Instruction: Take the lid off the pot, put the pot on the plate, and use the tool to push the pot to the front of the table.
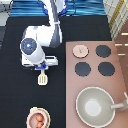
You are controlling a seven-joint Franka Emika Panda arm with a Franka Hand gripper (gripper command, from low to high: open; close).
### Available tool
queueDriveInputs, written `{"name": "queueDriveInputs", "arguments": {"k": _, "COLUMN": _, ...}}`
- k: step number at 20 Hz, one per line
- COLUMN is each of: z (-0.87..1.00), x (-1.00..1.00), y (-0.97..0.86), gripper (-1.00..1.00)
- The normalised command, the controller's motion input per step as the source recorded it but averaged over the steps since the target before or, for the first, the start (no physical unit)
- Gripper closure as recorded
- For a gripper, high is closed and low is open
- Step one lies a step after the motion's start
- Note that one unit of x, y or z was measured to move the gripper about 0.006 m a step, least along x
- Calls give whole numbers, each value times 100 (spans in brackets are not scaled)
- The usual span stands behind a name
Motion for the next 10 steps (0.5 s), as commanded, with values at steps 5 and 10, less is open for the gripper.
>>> {"name": "queueDriveInputs", "arguments": {"k": 5, "z": 88, "x": -55, "y": 24, "gripper": -100}}
{"name": "queueDriveInputs", "arguments": {"k": 10, "z": 96, "x": -36, "y": 26, "gripper": -100}}
